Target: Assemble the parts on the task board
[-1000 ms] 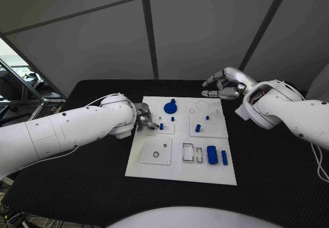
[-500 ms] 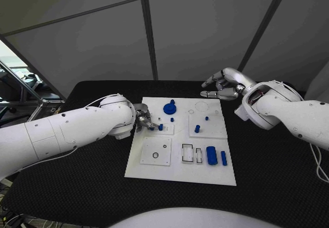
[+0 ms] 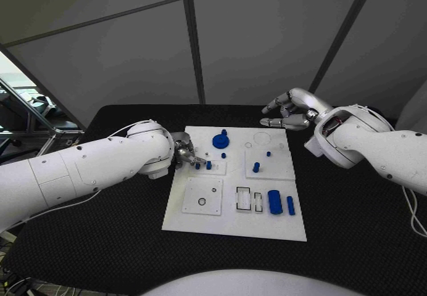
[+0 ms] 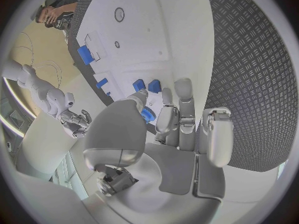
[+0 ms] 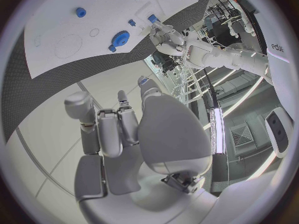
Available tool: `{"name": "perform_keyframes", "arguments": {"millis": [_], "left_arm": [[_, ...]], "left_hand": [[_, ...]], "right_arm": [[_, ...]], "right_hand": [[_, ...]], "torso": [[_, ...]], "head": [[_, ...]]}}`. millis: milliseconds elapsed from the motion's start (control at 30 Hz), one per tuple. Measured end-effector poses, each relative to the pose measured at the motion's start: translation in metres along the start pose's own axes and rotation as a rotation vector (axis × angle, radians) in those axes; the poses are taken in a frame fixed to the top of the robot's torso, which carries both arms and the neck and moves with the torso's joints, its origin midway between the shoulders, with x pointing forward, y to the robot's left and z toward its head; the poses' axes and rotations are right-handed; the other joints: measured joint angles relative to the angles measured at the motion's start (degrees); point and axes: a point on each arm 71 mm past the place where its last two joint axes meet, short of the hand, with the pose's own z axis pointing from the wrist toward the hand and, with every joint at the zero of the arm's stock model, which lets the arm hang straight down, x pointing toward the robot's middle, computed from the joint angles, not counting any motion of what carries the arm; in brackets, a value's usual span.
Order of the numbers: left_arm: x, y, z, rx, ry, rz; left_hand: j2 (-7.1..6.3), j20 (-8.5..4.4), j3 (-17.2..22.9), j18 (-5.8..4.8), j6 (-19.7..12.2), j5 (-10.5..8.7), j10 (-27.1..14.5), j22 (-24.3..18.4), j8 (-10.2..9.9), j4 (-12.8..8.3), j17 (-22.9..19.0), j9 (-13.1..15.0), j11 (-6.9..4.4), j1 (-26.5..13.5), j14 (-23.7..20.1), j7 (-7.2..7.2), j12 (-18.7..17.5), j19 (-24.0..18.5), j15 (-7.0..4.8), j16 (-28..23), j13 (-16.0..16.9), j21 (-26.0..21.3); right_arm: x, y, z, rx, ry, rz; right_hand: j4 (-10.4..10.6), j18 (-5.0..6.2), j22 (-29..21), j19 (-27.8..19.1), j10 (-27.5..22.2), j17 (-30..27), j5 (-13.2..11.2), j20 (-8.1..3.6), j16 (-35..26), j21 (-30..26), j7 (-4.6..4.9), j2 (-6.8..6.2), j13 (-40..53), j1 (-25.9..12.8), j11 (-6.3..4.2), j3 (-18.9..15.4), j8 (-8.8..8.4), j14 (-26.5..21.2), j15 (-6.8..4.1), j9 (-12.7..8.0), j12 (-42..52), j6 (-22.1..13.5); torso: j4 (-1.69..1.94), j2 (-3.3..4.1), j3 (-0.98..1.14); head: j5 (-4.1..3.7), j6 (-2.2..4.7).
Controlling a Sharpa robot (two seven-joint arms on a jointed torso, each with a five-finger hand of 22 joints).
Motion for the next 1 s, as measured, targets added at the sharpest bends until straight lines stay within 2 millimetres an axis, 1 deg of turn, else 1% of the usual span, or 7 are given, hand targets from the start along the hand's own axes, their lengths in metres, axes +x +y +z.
{"name": "perform_keyframes", "arguments": {"millis": [167,600,633,667,800,900,1000], "left_arm": [[-0.006,-0.001,-0.002,0.006,-0.011,-0.014],[-0.015,-0.002,-0.005,0.026,-0.021,-0.045],[-0.017,-0.002,-0.006,0.028,-0.024,-0.049],[-0.017,-0.002,-0.006,0.028,-0.025,-0.051],[-0.023,0.001,-0.007,0.038,-0.043,-0.078],[-0.026,0.003,-0.007,0.047,-0.052,-0.095],[-0.027,0.004,-0.008,0.055,-0.055,-0.106]], "left_hand": [[0.3,0.0,-0.62,0.0,0.0,0.0,-0.2,0.0,0.0,0.16,-0.08,0.0,0.2,0.3,0.0,0.0,-0.29,0.0,0.0,-0.44,-0.45,-0.44],[0.83,0.0,-1.67,0.0,0.0,0.0,-0.43,0.0,0.01,0.85,-0.17,0.0,0.03,0.38,0.0,0.0,-0.29,0.0,0.0,-0.6,-0.72,-0.9],[0.84,0.0,-1.83,0.0,0.0,0.0,-0.67,0.0,0.01,0.72,-0.29,0.0,0.22,0.39,0.0,0.0,-0.49,0.0,0.0,-0.99,-0.96,-1.18],[1.06,0.0,-1.98,0.0,0.0,0.0,-1.09,0.0,0.01,0.87,-0.47,-0.04,0.21,0.61,0.0,0.0,-0.8,0.0,0.0,-1.4,-1.4,-1.6],[2.96,0.0,-2.76,0.0,-1.59,0.0,-5.21,0.0,-0.62,0.71,-2.07,-0.63,0.89,2.84,-1.55,0.97,-3.37,0.0,0.72,-5.39,-6.15,-5.59],[3.24,0.0,-3.0,0.0,-1.97,0.0,-6.65,0.0,-1.1,0.47,-2.39,-1.2,1.33,4.2,-1.74,1.34,-4.33,0.0,0.91,-6.2,-8.04,-6.79],[3.08,0.22,-3.41,-0.01,-1.97,0.0,-6.65,0.0,-1.49,0.88,-2.27,-1.64,1.34,4.45,-1.74,1.34,-4.33,0.22,0.91,-5.9,-8.16,-6.88]], "right_arm": [[0.0,0.0,0.0,0.0,0.0,0.0],[0.001,0.0,0.002,0.0,0.0,0.0],[0.001,0.0,0.002,0.0,0.0,0.0],[0.001,0.0,0.002,0.0,0.0,0.0],[0.001,0.0,0.002,0.001,0.0,0.0],[0.001,0.0,0.002,0.001,-0.001,0.0],[0.001,-0.001,0.002,0.002,-0.001,0.0]], "right_hand": [[0.0,0.0,-0.19,0.0,0.0,0.0,0.0,0.0,0.0,-0.24,0.0,0.0,0.0,0.0,0.0,0.0,0.0,0.0,0.0,0.0,0.0,0.0],[0.0,0.0,-0.27,0.0,0.0,0.04,0.01,0.0,0.0,-0.4,0.0,0.0,0.0,0.0,0.0,0.0,0.0,0.0,0.0,0.0,0.0,0.0],[0.0,0.0,-0.27,0.0,0.0,0.04,0.01,0.0,0.0,-0.4,0.0,0.0,0.0,0.0,0.0,0.0,0.0,0.0,0.0,0.01,0.0,0.0],[0.0,0.0,-0.28,0.0,0.0,0.04,0.01,0.0,0.0,-0.4,0.0,0.0,0.0,0.0,0.0,0.0,0.0,0.0,0.0,0.01,0.0,0.0],[0.0,0.0,-0.3,0.0,0.0,0.03,0.01,0.0,0.0,-0.4,0.0,0.0,0.0,0.0,0.0,0.0,0.0,0.0,0.0,0.01,0.0,0.0],[0.0,0.0,-0.32,0.0,0.0,0.03,0.01,0.0,0.0,-0.4,0.0,0.0,0.0,0.01,0.0,0.0,0.0,0.0,0.0,0.01,0.0,0.0],[0.0,0.0,-0.32,0.0,0.0,0.03,0.01,0.0,0.0,-0.4,0.0,0.0,0.0,0.01,0.0,0.0,0.0,0.0,0.0,0.01,0.0,0.0]], "torso": [[0.01,0.0,0.0],[0.02,0.0,0.03],[0.03,0.0,0.03],[0.03,-0.01,0.03],[0.05,-0.03,0.07],[0.03,-0.04,0.09],[0.0,-0.03,0.09]], "head": [[-0.01,0.0],[0.02,-0.08],[0.02,-0.05],[0.02,-0.03],[-0.05,0.08],[-0.05,0.19],[-0.04,0.3]]}}
